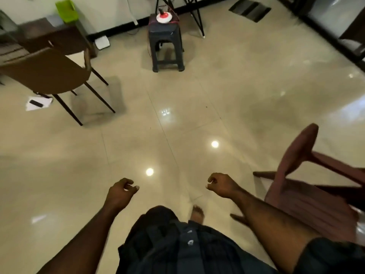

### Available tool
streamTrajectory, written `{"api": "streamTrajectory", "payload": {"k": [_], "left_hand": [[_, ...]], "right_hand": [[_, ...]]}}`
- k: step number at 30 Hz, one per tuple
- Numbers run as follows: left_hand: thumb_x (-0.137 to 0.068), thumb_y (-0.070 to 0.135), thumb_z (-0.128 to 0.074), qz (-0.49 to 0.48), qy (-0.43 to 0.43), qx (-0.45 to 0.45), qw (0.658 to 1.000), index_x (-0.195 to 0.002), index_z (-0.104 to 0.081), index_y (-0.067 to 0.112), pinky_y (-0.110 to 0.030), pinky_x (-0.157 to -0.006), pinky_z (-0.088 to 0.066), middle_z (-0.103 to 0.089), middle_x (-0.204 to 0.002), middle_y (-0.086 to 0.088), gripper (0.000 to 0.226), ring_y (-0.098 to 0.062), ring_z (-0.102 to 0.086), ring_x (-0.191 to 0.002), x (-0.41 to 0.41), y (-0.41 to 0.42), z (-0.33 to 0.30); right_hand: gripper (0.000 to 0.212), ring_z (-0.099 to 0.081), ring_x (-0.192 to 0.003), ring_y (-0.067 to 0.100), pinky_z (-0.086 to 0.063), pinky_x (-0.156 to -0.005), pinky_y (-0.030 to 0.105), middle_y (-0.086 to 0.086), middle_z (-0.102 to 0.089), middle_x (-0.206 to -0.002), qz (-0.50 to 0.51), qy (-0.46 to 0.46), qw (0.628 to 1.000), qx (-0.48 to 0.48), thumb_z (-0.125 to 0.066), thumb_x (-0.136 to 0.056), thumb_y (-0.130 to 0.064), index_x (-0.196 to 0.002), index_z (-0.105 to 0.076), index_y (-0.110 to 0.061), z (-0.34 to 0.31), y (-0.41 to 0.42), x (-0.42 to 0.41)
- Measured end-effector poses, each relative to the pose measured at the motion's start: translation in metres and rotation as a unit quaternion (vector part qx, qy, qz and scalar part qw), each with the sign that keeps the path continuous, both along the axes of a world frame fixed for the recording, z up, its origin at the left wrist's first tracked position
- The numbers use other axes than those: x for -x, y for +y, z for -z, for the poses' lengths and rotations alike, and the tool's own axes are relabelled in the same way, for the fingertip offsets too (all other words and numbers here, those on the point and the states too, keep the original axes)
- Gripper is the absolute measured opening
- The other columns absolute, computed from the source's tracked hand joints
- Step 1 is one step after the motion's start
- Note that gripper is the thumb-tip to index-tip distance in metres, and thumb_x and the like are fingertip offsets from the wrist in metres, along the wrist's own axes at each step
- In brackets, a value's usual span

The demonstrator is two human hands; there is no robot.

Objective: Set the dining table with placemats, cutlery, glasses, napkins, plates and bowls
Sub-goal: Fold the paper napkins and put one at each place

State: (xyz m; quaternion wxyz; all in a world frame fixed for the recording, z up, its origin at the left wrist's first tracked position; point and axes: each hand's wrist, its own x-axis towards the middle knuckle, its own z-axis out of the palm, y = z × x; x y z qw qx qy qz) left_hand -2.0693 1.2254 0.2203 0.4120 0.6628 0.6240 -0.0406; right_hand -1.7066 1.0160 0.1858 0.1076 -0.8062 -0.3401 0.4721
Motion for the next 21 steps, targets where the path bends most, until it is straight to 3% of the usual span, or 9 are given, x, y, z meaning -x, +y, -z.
{"api": "streamTrajectory", "payload": {"k": [4, 8, 15, 21], "left_hand": [[-0.091, 0.036, -0.081, -0.021, -0.040, -0.009, 0.999, -0.105, -0.070, 0.024, -0.034, -0.071, -0.055, -0.076, -0.088, 0.001, 0.021, -0.017, -0.074, -0.077, -0.080, 0.088, -0.009], [-0.090, 0.038, -0.081, 0.025, -0.061, 0.002, 0.998, -0.102, -0.069, 0.025, -0.035, -0.071, -0.057, -0.075, -0.088, 0.002, 0.021, -0.018, -0.075, -0.077, -0.183, 0.184, 0.009], [-0.091, 0.036, -0.082, 0.207, -0.074, 0.039, 0.975, -0.099, -0.071, 0.024, -0.031, -0.066, -0.053, -0.076, -0.086, 0.001, 0.019, -0.016, -0.075, -0.073, -0.429, 0.319, 0.002], [-0.088, 0.037, -0.083, 0.358, -0.079, 0.030, 0.930, -0.096, -0.070, 0.026, -0.031, -0.065, -0.052, -0.076, -0.081, 0.002, 0.019, -0.015, -0.075, -0.070, -0.680, 0.359, -0.016]], "right_hand": [[0.027, -0.066, -0.090, 0.014, -0.046, -0.072, 0.025, -0.007, -0.070, -0.096, 0.053, -0.030, 0.998, -0.022, -0.078, -0.086, -0.045, -0.103, -0.071, -0.026, -0.014, 0.084, -0.099], [0.019, -0.067, -0.083, 0.012, -0.045, -0.066, 0.024, -0.006, -0.071, -0.088, 0.149, -0.049, 0.987, -0.030, -0.079, -0.088, -0.041, -0.097, -0.070, -0.026, -0.007, 0.131, -0.184], [0.020, -0.066, -0.089, 0.013, -0.049, -0.077, 0.027, -0.009, -0.070, -0.094, 0.294, -0.054, 0.953, 0.046, -0.078, -0.085, -0.046, -0.094, -0.068, -0.031, 0.002, 0.131, -0.285], [0.015, -0.069, -0.081, 0.016, -0.056, -0.079, 0.032, -0.005, -0.073, -0.087, 0.467, -0.021, 0.883, 0.036, -0.081, -0.084, -0.036, -0.085, -0.071, -0.025, 0.017, 0.105, -0.340]]}}
